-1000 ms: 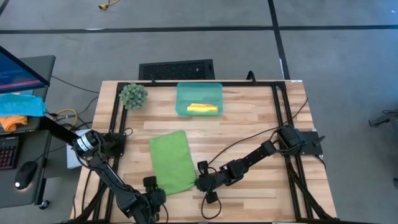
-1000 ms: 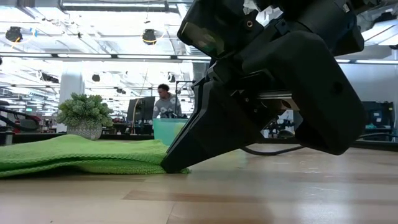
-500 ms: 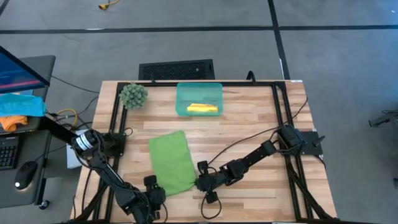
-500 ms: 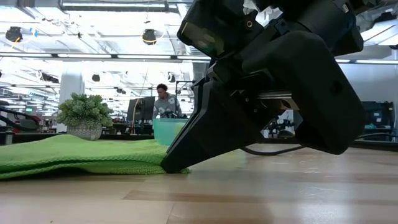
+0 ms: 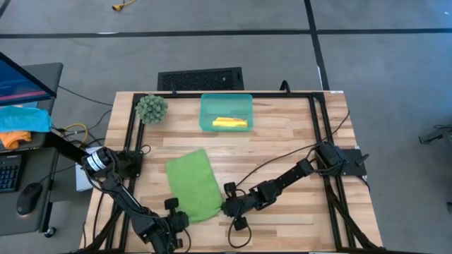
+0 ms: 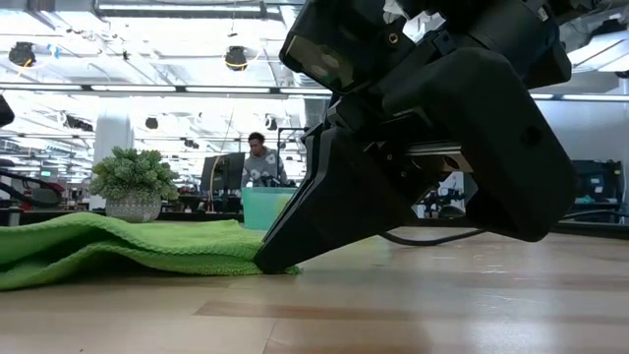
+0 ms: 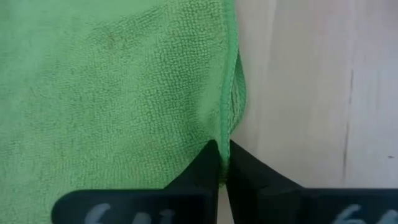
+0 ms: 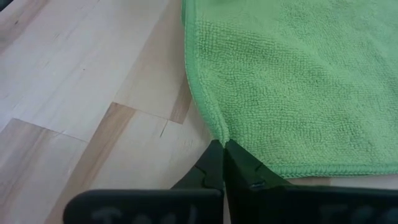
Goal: Roll microfiber towels into tight, uniform cylinder then place into a basket
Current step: Fold the green microfiber cloth
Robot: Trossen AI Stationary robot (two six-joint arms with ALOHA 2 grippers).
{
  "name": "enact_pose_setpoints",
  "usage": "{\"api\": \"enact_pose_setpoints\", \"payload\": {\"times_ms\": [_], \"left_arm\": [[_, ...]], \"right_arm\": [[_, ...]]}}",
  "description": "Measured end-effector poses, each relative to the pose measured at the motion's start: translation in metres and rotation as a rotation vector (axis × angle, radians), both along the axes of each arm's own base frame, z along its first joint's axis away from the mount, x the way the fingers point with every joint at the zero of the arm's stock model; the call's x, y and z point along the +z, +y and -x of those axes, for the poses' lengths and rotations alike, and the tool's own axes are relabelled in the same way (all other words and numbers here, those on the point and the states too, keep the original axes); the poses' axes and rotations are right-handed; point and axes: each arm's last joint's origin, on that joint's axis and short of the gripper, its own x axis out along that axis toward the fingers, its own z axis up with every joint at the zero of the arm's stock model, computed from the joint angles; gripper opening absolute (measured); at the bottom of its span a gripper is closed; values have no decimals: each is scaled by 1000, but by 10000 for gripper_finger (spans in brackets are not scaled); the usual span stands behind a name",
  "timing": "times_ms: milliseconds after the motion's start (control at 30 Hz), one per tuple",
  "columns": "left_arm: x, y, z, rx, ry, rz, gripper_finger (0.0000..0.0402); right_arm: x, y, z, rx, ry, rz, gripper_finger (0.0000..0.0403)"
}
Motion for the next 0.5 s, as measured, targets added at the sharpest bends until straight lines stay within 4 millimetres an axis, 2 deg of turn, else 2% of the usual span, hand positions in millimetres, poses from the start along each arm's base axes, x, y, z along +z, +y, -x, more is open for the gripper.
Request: {"api": "enact_pose_setpoints", "payload": {"times_ms": [500], "left_arm": [[1,-1,-1,6,-11,-5,2]], "right_arm": [[3,4,0,9,1,14,13]]}}
